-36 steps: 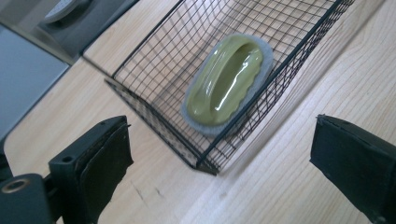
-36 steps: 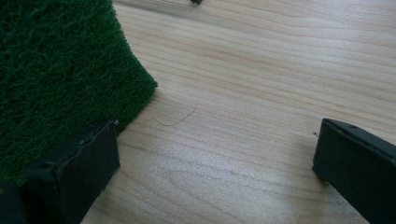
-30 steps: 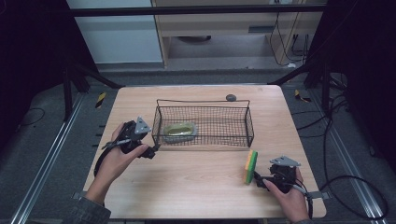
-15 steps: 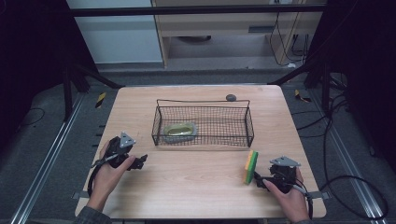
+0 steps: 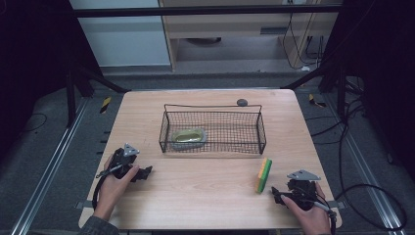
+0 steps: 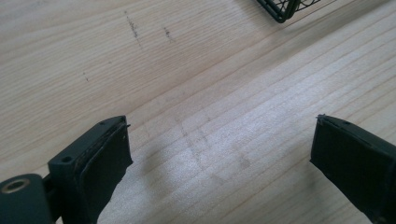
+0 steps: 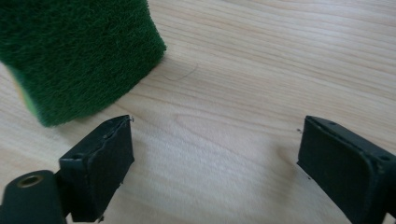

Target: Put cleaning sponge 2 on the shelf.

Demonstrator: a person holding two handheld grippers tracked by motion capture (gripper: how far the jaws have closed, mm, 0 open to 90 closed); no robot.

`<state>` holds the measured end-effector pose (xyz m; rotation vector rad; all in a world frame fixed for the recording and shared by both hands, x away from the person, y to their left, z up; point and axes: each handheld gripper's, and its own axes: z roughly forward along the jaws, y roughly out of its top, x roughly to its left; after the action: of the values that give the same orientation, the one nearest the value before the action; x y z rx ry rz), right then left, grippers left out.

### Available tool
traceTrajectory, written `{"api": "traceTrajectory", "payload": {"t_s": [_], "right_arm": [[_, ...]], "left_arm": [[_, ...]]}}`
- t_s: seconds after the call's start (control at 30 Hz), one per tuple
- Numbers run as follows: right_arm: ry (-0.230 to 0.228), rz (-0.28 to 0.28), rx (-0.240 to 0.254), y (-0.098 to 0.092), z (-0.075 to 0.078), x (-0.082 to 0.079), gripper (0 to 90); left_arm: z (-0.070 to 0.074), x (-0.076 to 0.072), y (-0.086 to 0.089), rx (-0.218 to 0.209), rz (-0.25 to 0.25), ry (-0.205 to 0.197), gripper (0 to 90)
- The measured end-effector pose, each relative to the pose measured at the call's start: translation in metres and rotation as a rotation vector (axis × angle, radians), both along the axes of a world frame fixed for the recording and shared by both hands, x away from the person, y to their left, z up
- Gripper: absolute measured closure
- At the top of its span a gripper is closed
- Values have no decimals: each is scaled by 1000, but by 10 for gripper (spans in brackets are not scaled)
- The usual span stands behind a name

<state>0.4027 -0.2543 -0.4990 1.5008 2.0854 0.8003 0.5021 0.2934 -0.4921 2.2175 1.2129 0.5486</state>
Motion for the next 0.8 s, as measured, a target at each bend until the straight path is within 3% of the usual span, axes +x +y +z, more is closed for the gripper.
{"api": "traceTrajectory", "payload": {"t_s": [0.1, 0.23, 0.47, 0.63, 0.8], "right_arm": [[-4, -11, 20, 1, 8, -7, 152], [-5, 1, 21, 10, 15, -13, 169], [3, 56, 21, 39, 32, -27, 180], [32, 89, 13, 51, 45, -33, 162], [46, 120, -8, 65, 73, -33, 122]], "left_arm": [[-5, 3, 3, -21, 27, 31, 28], [-7, 5, 7, -55, 36, 39, 16], [-13, 5, 9, -92, 51, -15, 0], [-16, 3, 10, -107, 59, -51, 0], [-16, 3, 10, -105, 61, -51, 0]]}}
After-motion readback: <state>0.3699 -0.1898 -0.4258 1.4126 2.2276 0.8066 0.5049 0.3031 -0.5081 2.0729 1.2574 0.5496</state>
